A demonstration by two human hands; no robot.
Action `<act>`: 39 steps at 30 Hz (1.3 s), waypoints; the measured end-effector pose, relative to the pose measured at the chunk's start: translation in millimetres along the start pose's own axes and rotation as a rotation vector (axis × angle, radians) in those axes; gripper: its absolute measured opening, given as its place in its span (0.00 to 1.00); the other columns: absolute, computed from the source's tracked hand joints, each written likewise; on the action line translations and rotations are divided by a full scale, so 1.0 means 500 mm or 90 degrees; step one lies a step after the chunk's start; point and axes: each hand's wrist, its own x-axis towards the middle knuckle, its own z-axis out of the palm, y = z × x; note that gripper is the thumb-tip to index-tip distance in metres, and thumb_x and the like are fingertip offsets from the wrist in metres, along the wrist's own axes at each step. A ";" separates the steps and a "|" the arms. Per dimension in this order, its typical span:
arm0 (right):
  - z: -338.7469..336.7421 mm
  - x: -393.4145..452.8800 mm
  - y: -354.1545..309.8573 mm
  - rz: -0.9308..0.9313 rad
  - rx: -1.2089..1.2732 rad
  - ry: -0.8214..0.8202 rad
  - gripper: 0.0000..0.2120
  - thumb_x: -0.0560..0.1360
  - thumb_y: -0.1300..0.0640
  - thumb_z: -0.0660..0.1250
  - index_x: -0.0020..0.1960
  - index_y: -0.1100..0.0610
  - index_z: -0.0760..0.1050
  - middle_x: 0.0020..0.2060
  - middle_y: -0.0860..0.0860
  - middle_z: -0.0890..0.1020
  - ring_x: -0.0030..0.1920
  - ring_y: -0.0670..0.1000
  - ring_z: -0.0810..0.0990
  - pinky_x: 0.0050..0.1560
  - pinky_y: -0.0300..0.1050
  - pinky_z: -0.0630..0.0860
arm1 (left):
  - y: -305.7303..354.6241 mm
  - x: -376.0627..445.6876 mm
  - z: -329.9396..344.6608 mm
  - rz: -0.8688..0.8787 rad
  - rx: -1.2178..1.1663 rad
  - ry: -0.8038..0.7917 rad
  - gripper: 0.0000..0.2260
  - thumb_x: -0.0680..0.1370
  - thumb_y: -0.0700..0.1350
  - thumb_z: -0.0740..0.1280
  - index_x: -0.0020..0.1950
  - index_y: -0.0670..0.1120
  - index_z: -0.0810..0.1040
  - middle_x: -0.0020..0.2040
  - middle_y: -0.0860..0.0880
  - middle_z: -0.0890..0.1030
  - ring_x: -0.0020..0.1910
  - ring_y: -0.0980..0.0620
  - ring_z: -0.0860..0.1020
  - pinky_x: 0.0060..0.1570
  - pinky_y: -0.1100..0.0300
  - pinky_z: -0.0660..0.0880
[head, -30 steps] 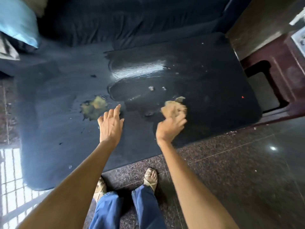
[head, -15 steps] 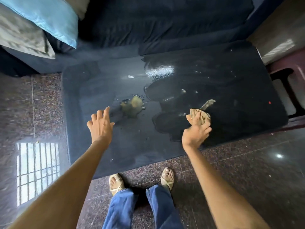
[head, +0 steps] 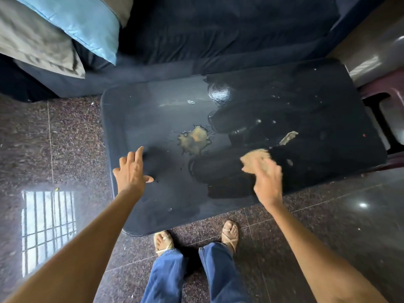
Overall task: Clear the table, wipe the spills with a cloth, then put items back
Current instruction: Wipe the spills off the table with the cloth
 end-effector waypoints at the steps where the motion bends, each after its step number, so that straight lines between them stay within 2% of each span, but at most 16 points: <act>1: -0.001 -0.003 0.007 0.139 0.005 0.032 0.31 0.66 0.72 0.63 0.67 0.55 0.69 0.58 0.64 0.72 0.52 0.66 0.72 0.50 0.56 0.71 | 0.003 0.000 0.003 -0.006 -0.003 0.000 0.41 0.69 0.46 0.74 0.76 0.49 0.55 0.67 0.44 0.68 0.66 0.42 0.65 0.58 0.45 0.68; 4: 0.005 0.027 -0.071 0.477 0.063 0.081 0.31 0.69 0.69 0.62 0.71 0.56 0.66 0.62 0.66 0.68 0.54 0.66 0.68 0.52 0.60 0.69 | 0.006 0.006 0.004 -0.018 -0.008 0.002 0.42 0.68 0.45 0.75 0.76 0.49 0.55 0.67 0.45 0.67 0.66 0.41 0.64 0.57 0.44 0.68; 6: 0.009 0.033 -0.167 0.510 0.089 0.086 0.33 0.66 0.68 0.62 0.71 0.56 0.63 0.61 0.66 0.69 0.52 0.65 0.69 0.50 0.57 0.71 | 0.002 0.009 0.006 -0.016 0.004 0.000 0.42 0.67 0.45 0.76 0.76 0.49 0.55 0.67 0.44 0.68 0.66 0.41 0.64 0.55 0.44 0.69; 8: 0.024 -0.001 -0.260 0.354 0.118 0.108 0.36 0.60 0.69 0.65 0.67 0.57 0.66 0.56 0.66 0.73 0.44 0.63 0.72 0.42 0.53 0.73 | 0.001 0.013 0.008 -0.014 0.006 0.004 0.42 0.67 0.46 0.76 0.75 0.49 0.56 0.66 0.44 0.68 0.66 0.41 0.64 0.55 0.44 0.70; 11: 0.051 -0.085 -0.325 0.012 0.095 -0.002 0.39 0.56 0.68 0.71 0.66 0.52 0.68 0.57 0.61 0.73 0.44 0.58 0.74 0.39 0.50 0.72 | 0.004 0.014 0.007 -0.027 0.011 0.002 0.43 0.67 0.45 0.76 0.75 0.49 0.56 0.67 0.44 0.67 0.67 0.41 0.63 0.54 0.44 0.70; 13: 0.054 -0.092 -0.265 -0.245 0.085 -0.037 0.39 0.58 0.69 0.69 0.68 0.51 0.68 0.61 0.58 0.70 0.48 0.56 0.72 0.42 0.49 0.73 | 0.013 0.017 0.005 -0.028 0.017 -0.007 0.43 0.67 0.44 0.77 0.75 0.48 0.56 0.67 0.43 0.67 0.67 0.40 0.62 0.54 0.43 0.71; 15: 0.047 -0.070 -0.169 -0.373 0.060 -0.074 0.38 0.59 0.71 0.67 0.67 0.50 0.69 0.61 0.57 0.70 0.49 0.56 0.72 0.43 0.49 0.74 | 0.018 0.022 0.001 -0.034 0.022 -0.010 0.43 0.66 0.43 0.77 0.75 0.48 0.57 0.67 0.42 0.66 0.67 0.40 0.62 0.54 0.43 0.71; 16: 0.042 -0.066 -0.116 -0.354 0.050 -0.091 0.37 0.61 0.72 0.66 0.66 0.49 0.69 0.60 0.57 0.72 0.49 0.56 0.74 0.42 0.49 0.75 | 0.019 0.021 0.001 -0.038 0.018 -0.015 0.43 0.65 0.43 0.78 0.74 0.48 0.58 0.67 0.42 0.66 0.67 0.40 0.62 0.54 0.42 0.71; 18: 0.026 -0.060 -0.018 -0.173 0.023 -0.072 0.32 0.66 0.71 0.66 0.65 0.48 0.70 0.60 0.57 0.74 0.50 0.59 0.76 0.46 0.54 0.77 | 0.020 0.020 0.003 -0.039 0.007 -0.008 0.43 0.65 0.42 0.78 0.74 0.48 0.59 0.67 0.42 0.67 0.67 0.39 0.62 0.54 0.42 0.71; 20: 0.013 -0.055 0.035 0.044 0.017 0.035 0.31 0.66 0.73 0.65 0.64 0.50 0.73 0.59 0.60 0.74 0.48 0.61 0.75 0.46 0.56 0.76 | 0.022 0.021 0.003 -0.044 0.001 0.004 0.43 0.65 0.41 0.78 0.74 0.49 0.59 0.66 0.42 0.67 0.66 0.39 0.63 0.53 0.42 0.71; 25: 0.017 0.006 -0.108 0.455 0.127 0.139 0.33 0.63 0.73 0.65 0.66 0.55 0.73 0.55 0.65 0.74 0.47 0.66 0.73 0.45 0.59 0.74 | 0.016 0.020 0.009 -0.043 -0.016 0.019 0.42 0.65 0.40 0.78 0.74 0.49 0.61 0.66 0.41 0.68 0.66 0.39 0.63 0.52 0.42 0.71; 28: 0.038 -0.013 -0.223 0.321 0.139 0.122 0.34 0.61 0.71 0.66 0.66 0.54 0.72 0.54 0.64 0.75 0.44 0.62 0.73 0.40 0.54 0.72 | 0.014 0.015 0.014 -0.041 -0.012 0.027 0.40 0.66 0.41 0.77 0.74 0.48 0.62 0.65 0.41 0.69 0.65 0.39 0.64 0.50 0.43 0.71; 32: 0.044 -0.070 -0.216 -0.179 0.068 0.013 0.37 0.59 0.71 0.70 0.66 0.52 0.71 0.60 0.59 0.74 0.47 0.57 0.75 0.42 0.51 0.75 | 0.012 0.012 0.015 -0.033 0.000 0.025 0.39 0.67 0.41 0.76 0.74 0.48 0.62 0.65 0.41 0.68 0.65 0.39 0.64 0.48 0.44 0.71; 34: 0.031 -0.064 -0.146 -0.333 0.053 0.001 0.37 0.59 0.72 0.68 0.66 0.52 0.72 0.60 0.59 0.74 0.46 0.57 0.76 0.43 0.49 0.76 | 0.014 0.013 0.013 -0.036 0.002 0.023 0.39 0.67 0.42 0.76 0.74 0.48 0.61 0.66 0.41 0.68 0.65 0.39 0.63 0.49 0.44 0.71; 36: 0.011 -0.063 -0.075 -0.297 0.038 0.017 0.34 0.59 0.75 0.66 0.62 0.52 0.74 0.56 0.60 0.77 0.43 0.57 0.76 0.41 0.48 0.77 | 0.015 0.012 0.010 -0.026 -0.001 0.019 0.39 0.67 0.42 0.76 0.74 0.48 0.61 0.66 0.42 0.68 0.66 0.39 0.63 0.51 0.44 0.71; 39: 0.009 -0.068 -0.038 -0.023 0.019 0.072 0.31 0.60 0.75 0.67 0.60 0.54 0.75 0.56 0.61 0.76 0.44 0.61 0.75 0.41 0.52 0.76 | 0.009 0.008 0.007 -0.023 0.002 0.018 0.39 0.67 0.43 0.76 0.74 0.49 0.61 0.66 0.43 0.67 0.66 0.41 0.63 0.49 0.46 0.71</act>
